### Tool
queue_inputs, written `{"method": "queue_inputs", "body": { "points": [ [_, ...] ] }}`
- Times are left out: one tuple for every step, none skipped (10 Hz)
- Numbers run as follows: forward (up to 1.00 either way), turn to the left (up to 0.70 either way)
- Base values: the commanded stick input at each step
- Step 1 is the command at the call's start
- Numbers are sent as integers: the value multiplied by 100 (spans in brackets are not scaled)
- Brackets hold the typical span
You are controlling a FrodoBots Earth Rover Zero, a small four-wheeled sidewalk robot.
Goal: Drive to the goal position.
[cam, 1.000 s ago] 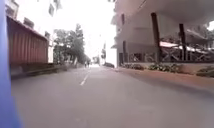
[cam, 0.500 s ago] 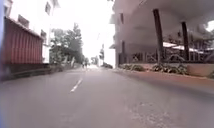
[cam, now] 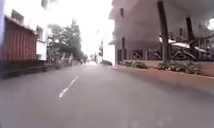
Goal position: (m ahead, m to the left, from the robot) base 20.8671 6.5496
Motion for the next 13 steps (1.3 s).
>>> {"method": "queue_inputs", "body": {
  "points": [
    [100, 0],
    [100, 0],
    [100, 0],
    [100, 0],
    [100, 0],
    [100, 0],
    [100, 0],
    [100, 0],
    [100, 0],
    [100, 0],
    [100, 0],
    [100, 0],
    [100, 0]
  ]
}}
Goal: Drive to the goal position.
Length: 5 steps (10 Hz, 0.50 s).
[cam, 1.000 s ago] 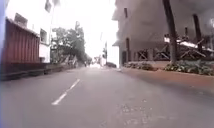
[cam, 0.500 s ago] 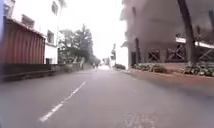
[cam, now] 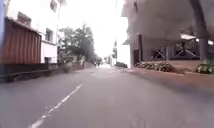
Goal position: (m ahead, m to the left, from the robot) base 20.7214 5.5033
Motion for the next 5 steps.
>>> {"method": "queue_inputs", "body": {
  "points": [
    [100, 0],
    [100, 0],
    [100, 0],
    [100, 0],
    [100, 0]
  ]
}}
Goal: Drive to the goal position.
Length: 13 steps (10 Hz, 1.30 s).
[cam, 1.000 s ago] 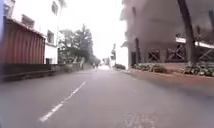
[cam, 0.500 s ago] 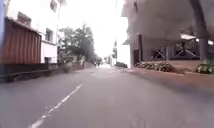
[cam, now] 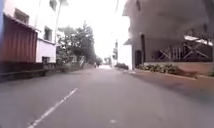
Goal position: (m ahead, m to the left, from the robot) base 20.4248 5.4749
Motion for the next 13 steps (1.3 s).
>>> {"method": "queue_inputs", "body": {
  "points": [
    [100, 0],
    [100, 0],
    [100, 0],
    [100, 0],
    [100, 0],
    [100, -13],
    [100, -25],
    [100, 0],
    [100, 0],
    [100, 0],
    [100, 0],
    [100, 0],
    [100, 0]
  ]
}}
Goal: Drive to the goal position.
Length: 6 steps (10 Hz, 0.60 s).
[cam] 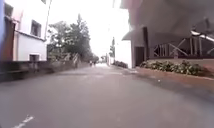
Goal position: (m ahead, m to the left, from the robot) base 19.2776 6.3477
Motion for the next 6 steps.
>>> {"method": "queue_inputs", "body": {
  "points": [
    [100, 0],
    [100, 0],
    [100, 0],
    [100, 0],
    [100, 0],
    [100, 0]
  ]
}}
